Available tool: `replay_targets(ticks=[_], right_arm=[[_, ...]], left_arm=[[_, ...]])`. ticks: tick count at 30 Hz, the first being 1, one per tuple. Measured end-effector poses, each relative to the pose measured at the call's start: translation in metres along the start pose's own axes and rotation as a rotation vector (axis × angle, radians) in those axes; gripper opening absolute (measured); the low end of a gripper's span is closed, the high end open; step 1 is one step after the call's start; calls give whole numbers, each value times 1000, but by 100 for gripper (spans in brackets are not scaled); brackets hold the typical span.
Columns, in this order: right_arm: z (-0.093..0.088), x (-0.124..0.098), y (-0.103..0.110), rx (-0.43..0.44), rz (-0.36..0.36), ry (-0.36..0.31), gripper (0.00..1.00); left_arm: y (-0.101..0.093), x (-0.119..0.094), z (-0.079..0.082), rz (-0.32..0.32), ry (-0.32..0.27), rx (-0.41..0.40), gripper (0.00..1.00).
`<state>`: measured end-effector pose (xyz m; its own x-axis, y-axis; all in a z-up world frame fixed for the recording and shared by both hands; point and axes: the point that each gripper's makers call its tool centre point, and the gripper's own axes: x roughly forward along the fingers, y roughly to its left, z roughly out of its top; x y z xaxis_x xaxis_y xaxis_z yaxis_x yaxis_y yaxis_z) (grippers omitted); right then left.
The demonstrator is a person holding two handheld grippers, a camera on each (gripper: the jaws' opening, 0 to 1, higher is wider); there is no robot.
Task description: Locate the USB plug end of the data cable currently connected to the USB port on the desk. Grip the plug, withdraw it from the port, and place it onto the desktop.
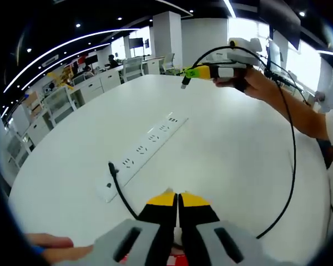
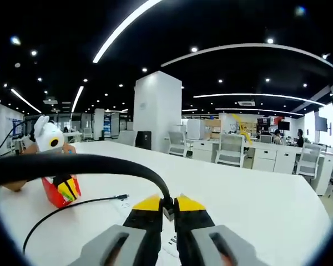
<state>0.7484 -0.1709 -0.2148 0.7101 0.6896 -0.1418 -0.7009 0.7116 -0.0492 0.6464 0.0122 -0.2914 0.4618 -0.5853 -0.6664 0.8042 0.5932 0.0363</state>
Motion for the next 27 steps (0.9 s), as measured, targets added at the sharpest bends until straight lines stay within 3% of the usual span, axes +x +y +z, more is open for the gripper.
replay_targets(ticks=[12, 17, 27], right_arm=[[-24, -19, 21, 25, 11, -8, 10], [-37, -19, 25, 2, 27, 8, 10], [-65, -15, 46, 49, 84, 47, 10]], left_arm=[[-1, 0, 1, 0, 0, 0, 2], [-1, 0, 0, 0, 0, -1, 2], [0, 0, 0, 0, -1, -1, 2]])
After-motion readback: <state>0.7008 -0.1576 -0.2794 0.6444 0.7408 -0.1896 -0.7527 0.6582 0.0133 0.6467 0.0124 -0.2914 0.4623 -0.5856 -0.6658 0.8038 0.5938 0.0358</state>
